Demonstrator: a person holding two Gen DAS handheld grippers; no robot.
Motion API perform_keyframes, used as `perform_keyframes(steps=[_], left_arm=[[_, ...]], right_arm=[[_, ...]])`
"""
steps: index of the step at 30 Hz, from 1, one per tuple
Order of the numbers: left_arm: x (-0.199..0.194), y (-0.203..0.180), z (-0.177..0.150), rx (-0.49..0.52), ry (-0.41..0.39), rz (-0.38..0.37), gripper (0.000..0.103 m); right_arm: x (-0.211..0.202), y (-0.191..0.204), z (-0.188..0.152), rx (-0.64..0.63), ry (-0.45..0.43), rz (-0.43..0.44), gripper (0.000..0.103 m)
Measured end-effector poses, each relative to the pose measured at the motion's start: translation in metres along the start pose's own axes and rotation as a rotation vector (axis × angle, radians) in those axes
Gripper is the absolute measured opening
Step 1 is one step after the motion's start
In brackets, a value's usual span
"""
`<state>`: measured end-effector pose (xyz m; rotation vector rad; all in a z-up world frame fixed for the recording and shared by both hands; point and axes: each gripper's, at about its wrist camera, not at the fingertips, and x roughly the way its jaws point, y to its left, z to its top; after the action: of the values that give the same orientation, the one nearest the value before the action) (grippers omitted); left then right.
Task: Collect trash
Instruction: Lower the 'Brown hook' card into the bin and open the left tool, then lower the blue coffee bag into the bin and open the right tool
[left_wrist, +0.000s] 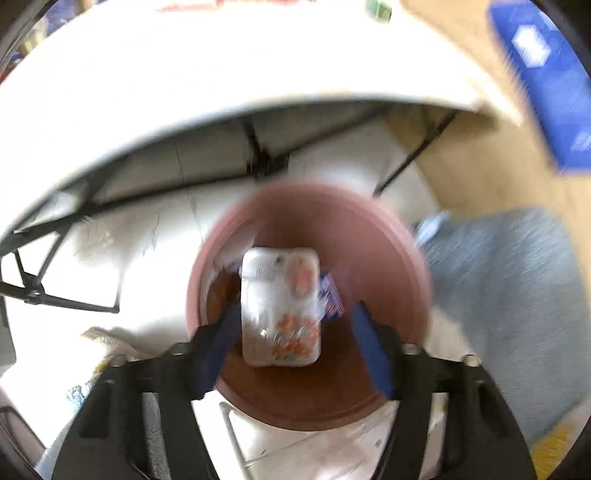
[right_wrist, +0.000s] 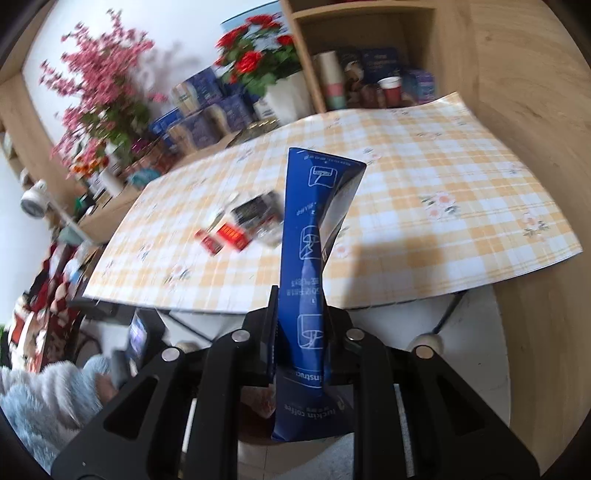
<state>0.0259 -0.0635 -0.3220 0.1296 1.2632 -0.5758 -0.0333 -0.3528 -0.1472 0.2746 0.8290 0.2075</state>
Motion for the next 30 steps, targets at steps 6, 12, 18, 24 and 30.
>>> perform_keyframes(steps=[6, 12, 18, 24, 30], left_arm=[[-0.087, 0.01, -0.01, -0.082, -0.23, 0.02, 0.095], [-0.135, 0.024, -0.02, -0.2, -0.361, 0.06, 0.096], [-0.154, 0.037, -0.03, -0.226, -0.404, 0.138, 0.097], [-0.155, 0.052, -0.04, -0.268, -0.403, 0.178, 0.097], [-0.159, 0.057, -0.045, -0.282, -0.407, 0.205, 0.097]], right_arm=[[0.018, 0.039, -0.024, -0.125, 0.124, 0.108, 0.02], [0.053, 0.075, -0.048, -0.252, 0.247, 0.137, 0.02], [0.101, 0.105, -0.075, -0.39, 0.382, 0.136, 0.02], [0.158, 0.122, -0.101, -0.496, 0.511, 0.103, 0.02], [0.213, 0.121, -0.12, -0.529, 0.595, 0.001, 0.02]])
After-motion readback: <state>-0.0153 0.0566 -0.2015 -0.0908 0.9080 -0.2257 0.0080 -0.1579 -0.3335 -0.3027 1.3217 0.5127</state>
